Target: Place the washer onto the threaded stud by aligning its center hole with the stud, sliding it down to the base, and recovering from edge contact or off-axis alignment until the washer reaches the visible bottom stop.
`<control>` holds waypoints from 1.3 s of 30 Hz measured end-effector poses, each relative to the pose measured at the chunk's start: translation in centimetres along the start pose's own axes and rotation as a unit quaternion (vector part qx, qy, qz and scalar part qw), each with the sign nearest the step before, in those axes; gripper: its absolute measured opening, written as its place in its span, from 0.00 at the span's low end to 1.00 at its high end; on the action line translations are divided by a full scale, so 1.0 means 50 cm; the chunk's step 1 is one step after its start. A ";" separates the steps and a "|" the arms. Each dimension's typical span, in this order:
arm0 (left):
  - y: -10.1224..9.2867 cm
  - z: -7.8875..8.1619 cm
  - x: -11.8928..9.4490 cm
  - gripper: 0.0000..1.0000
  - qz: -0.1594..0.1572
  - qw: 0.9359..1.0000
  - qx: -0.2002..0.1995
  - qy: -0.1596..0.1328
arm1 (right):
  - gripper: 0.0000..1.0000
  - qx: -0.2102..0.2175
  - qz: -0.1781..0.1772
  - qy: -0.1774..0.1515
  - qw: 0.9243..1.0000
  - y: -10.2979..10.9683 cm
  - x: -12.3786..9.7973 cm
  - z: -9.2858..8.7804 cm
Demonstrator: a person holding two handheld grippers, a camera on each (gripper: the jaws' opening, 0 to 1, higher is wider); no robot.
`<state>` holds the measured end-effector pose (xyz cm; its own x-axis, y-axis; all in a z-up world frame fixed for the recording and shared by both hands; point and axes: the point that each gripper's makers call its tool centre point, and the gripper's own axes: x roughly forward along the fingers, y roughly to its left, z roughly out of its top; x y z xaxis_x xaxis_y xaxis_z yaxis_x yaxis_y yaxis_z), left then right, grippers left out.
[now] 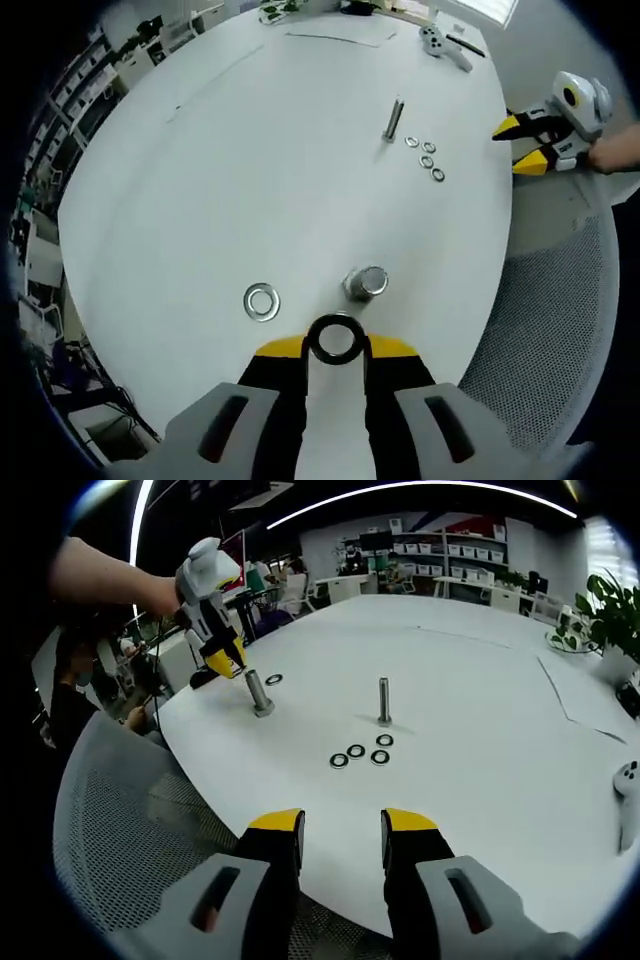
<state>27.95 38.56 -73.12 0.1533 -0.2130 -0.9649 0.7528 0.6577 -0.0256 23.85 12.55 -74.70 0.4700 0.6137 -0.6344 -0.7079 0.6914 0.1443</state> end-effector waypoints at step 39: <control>-0.050 0.061 0.031 0.19 -0.015 0.994 0.099 0.040 | 0.33 0.002 -0.001 -0.009 1.000 0.000 -0.003 0.006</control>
<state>28.26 34.36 -73.74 0.0834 -0.1659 -0.9826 0.8691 0.4946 -0.0097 23.94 12.58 -74.37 0.4806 0.6196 -0.6206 -0.7053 0.6937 0.1464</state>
